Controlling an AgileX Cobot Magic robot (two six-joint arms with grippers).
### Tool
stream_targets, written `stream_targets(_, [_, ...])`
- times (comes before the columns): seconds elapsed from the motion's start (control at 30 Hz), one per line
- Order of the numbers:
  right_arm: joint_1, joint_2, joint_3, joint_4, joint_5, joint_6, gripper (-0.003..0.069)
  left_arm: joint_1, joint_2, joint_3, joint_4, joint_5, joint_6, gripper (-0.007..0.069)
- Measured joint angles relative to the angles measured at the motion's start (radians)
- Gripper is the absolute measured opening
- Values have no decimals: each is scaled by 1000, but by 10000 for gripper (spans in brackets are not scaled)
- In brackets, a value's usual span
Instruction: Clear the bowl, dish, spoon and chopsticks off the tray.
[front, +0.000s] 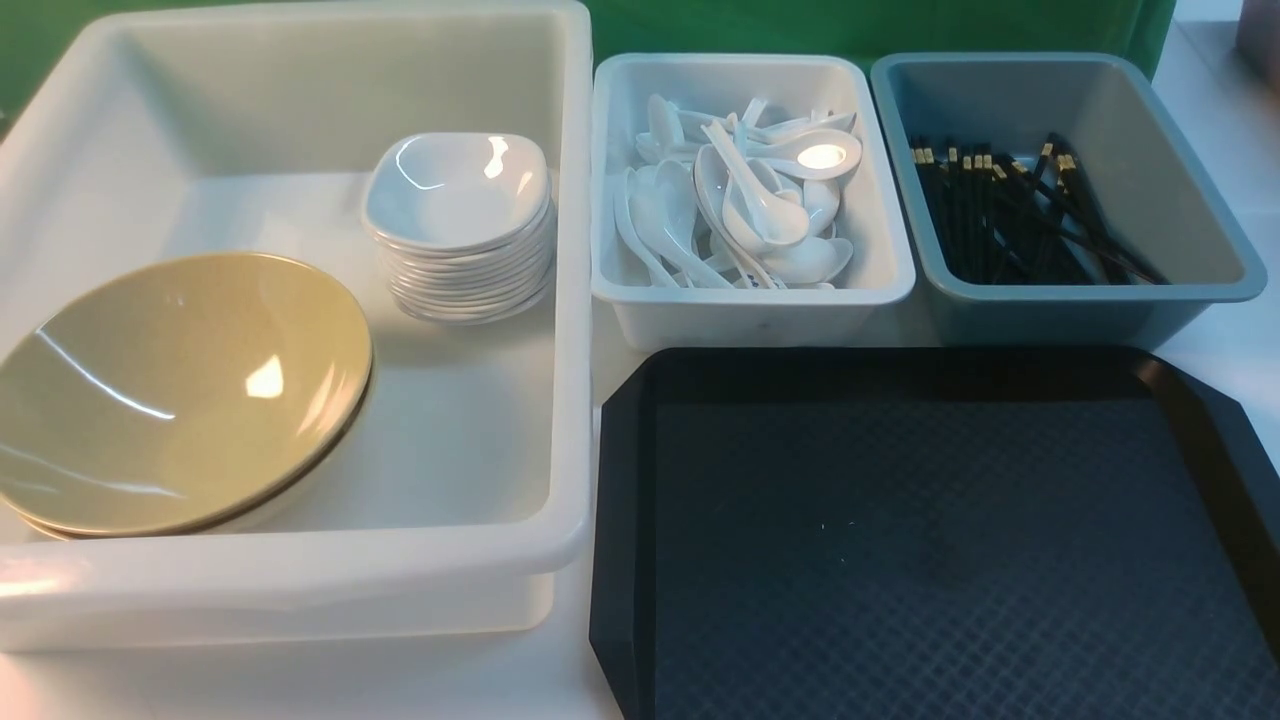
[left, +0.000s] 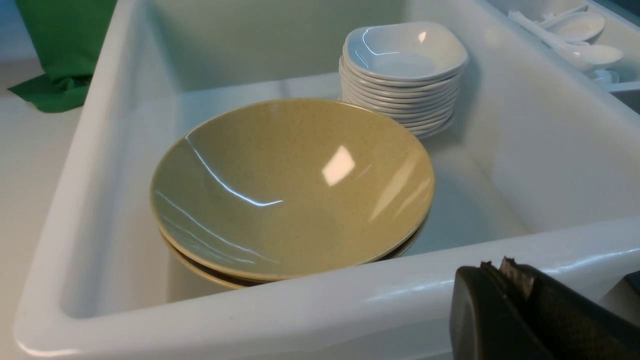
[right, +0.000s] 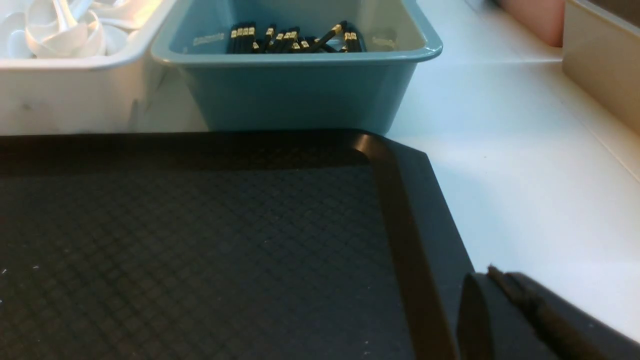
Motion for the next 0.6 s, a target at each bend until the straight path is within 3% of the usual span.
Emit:
stream_targets(0.43, [0,0,0,0,0,0,34,0,0,23,19,-3,0,-8])
stream_targets(0.6, [0,0,0,0,0,0,34,28,0,119,32,-239,71,-8])
